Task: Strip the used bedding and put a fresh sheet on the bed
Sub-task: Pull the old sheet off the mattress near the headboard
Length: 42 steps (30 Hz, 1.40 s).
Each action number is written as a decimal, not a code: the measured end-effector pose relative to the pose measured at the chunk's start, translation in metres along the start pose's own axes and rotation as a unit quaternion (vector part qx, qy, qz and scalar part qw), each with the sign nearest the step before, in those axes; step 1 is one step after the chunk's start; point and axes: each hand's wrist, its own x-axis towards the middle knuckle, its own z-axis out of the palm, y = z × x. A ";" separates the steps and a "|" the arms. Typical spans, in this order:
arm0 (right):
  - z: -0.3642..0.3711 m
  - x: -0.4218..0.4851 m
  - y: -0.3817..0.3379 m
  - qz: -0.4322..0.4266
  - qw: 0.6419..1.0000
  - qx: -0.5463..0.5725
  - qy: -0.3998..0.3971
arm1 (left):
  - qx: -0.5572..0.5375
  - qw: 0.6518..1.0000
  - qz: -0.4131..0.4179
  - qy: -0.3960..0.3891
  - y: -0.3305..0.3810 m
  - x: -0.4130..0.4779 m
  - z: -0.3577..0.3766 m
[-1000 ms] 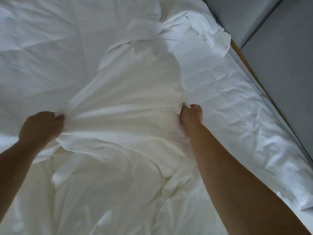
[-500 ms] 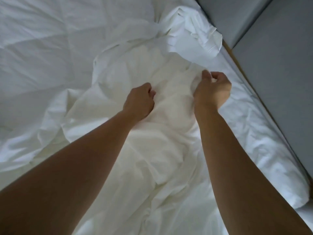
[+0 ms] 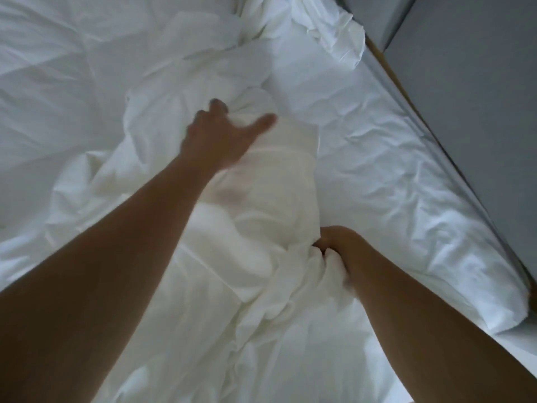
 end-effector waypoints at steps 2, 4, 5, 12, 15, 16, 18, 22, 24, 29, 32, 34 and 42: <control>0.007 0.003 0.014 0.003 0.999 0.041 -0.021 | 0.121 0.988 0.004 -0.091 0.017 -0.007 0.026; 0.013 0.006 0.029 -0.017 0.997 0.062 0.045 | 0.192 0.968 0.043 -0.157 0.017 -0.019 0.058; 0.007 0.004 0.037 -0.039 0.988 0.104 0.106 | 0.185 0.968 0.064 -0.160 0.017 -0.020 0.067; -0.094 -0.029 0.113 -0.070 0.800 0.416 0.427 | -0.009 0.965 0.063 0.253 0.032 0.006 0.021; -0.072 -0.022 0.114 -0.086 0.853 0.466 0.221 | 0.042 0.993 -0.055 0.092 -0.002 -0.016 0.046; -0.065 -0.020 0.118 -0.089 0.859 0.474 0.175 | 0.054 0.991 -0.117 0.035 -0.014 -0.023 0.054; -0.053 -0.012 0.130 -0.094 0.854 0.492 0.140 | 0.014 0.983 -0.179 -0.043 -0.033 -0.036 0.062; -0.043 -0.010 0.128 -0.087 0.827 0.484 0.273 | -0.035 0.983 -0.072 -0.163 -0.053 -0.064 0.081; -0.054 -0.012 0.126 -0.077 0.764 0.438 0.467 | 0.068 0.987 0.022 -0.144 -0.048 -0.072 0.078; -0.032 -0.056 0.100 -0.055 0.748 0.255 0.611 | 0.174 0.977 -0.032 0.121 -0.087 -0.043 -0.024; 0.049 -0.072 0.073 -0.085 0.731 0.086 0.671 | 0.208 0.968 -0.037 0.139 -0.125 -0.055 -0.037; 0.110 -0.074 0.049 -0.114 0.756 -0.014 0.644 | 0.202 0.966 0.074 0.146 -0.125 -0.082 -0.016; 0.189 -0.045 -0.004 -0.092 0.911 0.154 0.372 | 0.189 0.946 0.201 -0.170 -0.157 -0.153 0.053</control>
